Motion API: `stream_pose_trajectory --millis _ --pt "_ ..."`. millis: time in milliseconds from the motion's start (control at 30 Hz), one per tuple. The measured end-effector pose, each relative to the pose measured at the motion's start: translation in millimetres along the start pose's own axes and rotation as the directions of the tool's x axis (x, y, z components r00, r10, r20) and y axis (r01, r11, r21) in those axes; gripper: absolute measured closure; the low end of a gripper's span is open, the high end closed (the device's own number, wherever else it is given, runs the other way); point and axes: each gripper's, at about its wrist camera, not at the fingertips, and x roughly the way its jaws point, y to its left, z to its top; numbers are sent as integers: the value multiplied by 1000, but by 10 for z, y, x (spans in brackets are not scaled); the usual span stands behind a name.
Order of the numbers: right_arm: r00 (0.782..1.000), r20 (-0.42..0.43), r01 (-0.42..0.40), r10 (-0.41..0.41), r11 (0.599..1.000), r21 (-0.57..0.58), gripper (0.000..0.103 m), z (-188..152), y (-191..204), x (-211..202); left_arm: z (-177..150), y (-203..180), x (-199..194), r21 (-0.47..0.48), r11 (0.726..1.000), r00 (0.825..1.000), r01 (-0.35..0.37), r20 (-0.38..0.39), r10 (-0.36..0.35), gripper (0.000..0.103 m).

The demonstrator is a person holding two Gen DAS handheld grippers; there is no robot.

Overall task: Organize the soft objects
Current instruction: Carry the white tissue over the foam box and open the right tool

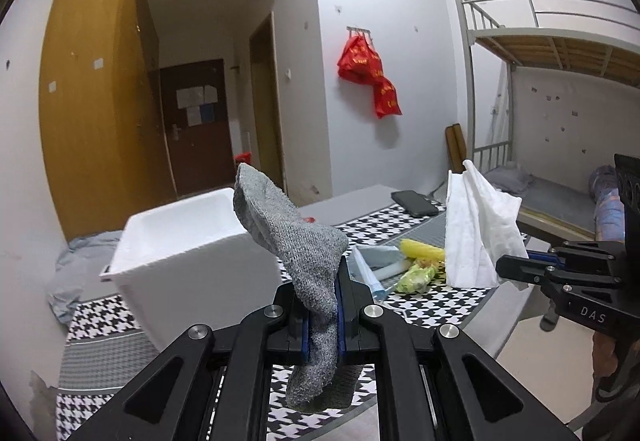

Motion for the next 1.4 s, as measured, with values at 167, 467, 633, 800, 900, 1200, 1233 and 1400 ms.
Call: stream_pose_trajectory --millis 167,467,633,800,900,1200,1233,1400 --pt "999 21 -24 24 1000 -12 91 46 69 -16 -26 84 -120 -32 999 999 -41 31 42 93" --pt "997 31 -71 73 996 -47 90 131 208 52 -114 234 -307 -61 991 991 -117 55 121 93" --pt "994 27 -101 103 992 -73 90 186 346 119 -152 350 -401 -69 987 986 -148 66 153 93" --pt "992 16 -125 128 987 -102 90 254 473 220 -184 462 -406 -79 981 981 -178 67 183 93" --pt "990 10 -138 141 984 -116 90 284 543 268 -184 557 -391 -100 978 979 -185 63 192 93" --pt "985 -5 -170 171 976 -134 90 410 684 416 -90 752 -399 -118 975 978 -188 64 196 93" --pt "985 -5 -171 172 976 -134 90 429 690 433 -70 770 -401 -120 975 978 -188 66 197 93" --pt "987 0 -159 160 977 -140 90 530 719 501 -22 853 -386 -125 974 979 -187 64 196 93"
